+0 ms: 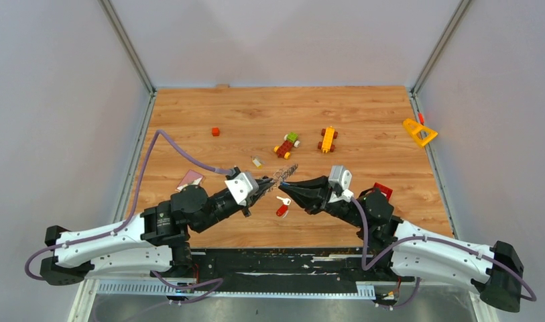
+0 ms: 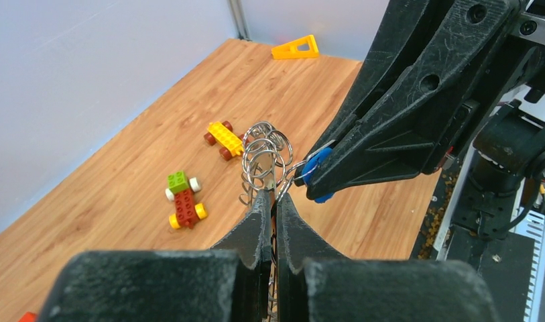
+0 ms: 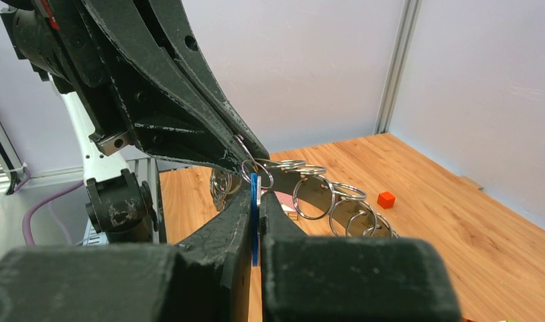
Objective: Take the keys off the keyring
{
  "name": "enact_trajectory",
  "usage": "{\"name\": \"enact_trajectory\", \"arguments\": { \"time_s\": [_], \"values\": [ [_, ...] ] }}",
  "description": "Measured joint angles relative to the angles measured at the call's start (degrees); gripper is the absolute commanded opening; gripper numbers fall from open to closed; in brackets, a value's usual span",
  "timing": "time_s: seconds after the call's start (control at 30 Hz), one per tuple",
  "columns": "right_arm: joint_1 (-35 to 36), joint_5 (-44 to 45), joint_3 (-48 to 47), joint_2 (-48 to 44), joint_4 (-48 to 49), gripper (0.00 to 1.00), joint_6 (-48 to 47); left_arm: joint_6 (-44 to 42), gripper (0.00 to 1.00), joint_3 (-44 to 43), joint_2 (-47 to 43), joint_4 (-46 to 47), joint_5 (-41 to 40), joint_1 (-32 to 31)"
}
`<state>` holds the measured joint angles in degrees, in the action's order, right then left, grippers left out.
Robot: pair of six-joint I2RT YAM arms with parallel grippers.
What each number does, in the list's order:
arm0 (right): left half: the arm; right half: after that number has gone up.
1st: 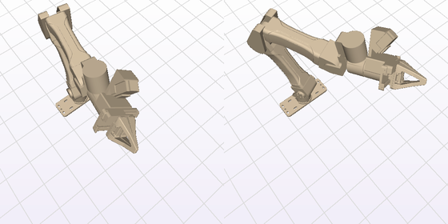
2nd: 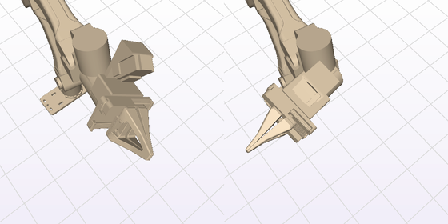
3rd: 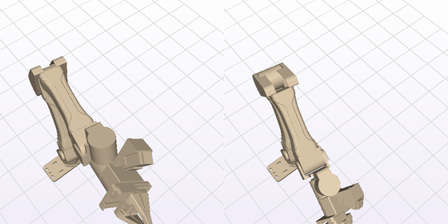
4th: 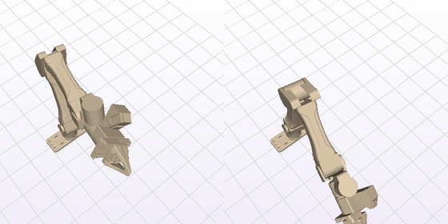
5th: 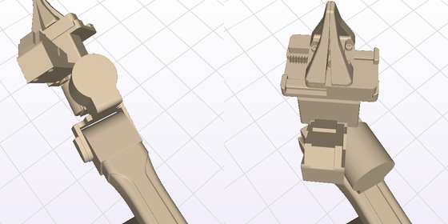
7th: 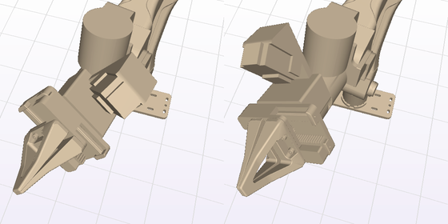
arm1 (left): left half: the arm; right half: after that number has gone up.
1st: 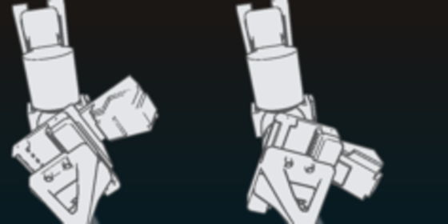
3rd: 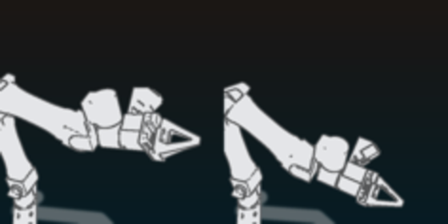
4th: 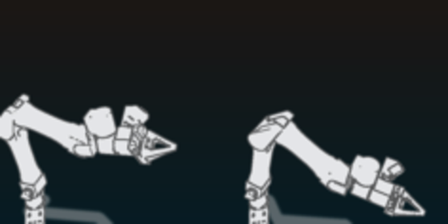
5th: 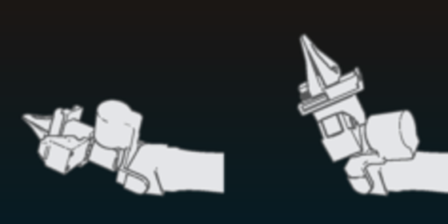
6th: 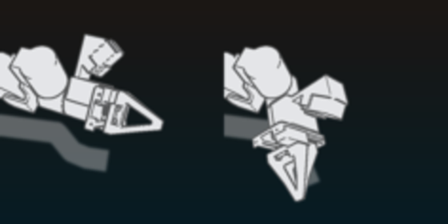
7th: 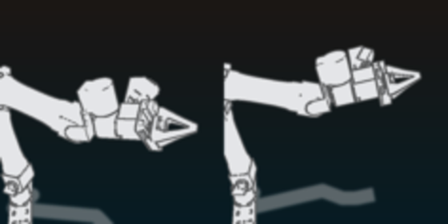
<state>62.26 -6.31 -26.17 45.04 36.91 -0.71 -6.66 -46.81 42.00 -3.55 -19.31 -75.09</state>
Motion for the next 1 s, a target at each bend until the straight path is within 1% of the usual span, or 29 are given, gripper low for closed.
{"name": "enact_trajectory", "arguments": {
  "time_s": [0.37, 1.0],
  "values": [
    [0.3, -0.6, 0.0, -4.9, -7.0, 0.0, -3.5, 0.6, 0.0, 0.1, 1.1, 0.4, 1.3, -0.7],
    [0.2, -3.1, -3.2, -7.0, -16.2, 0.0, -13.2, 3.2, 0.0, 1.4, 1.9, 1.8, 1.3, -0.7]
  ]
}}
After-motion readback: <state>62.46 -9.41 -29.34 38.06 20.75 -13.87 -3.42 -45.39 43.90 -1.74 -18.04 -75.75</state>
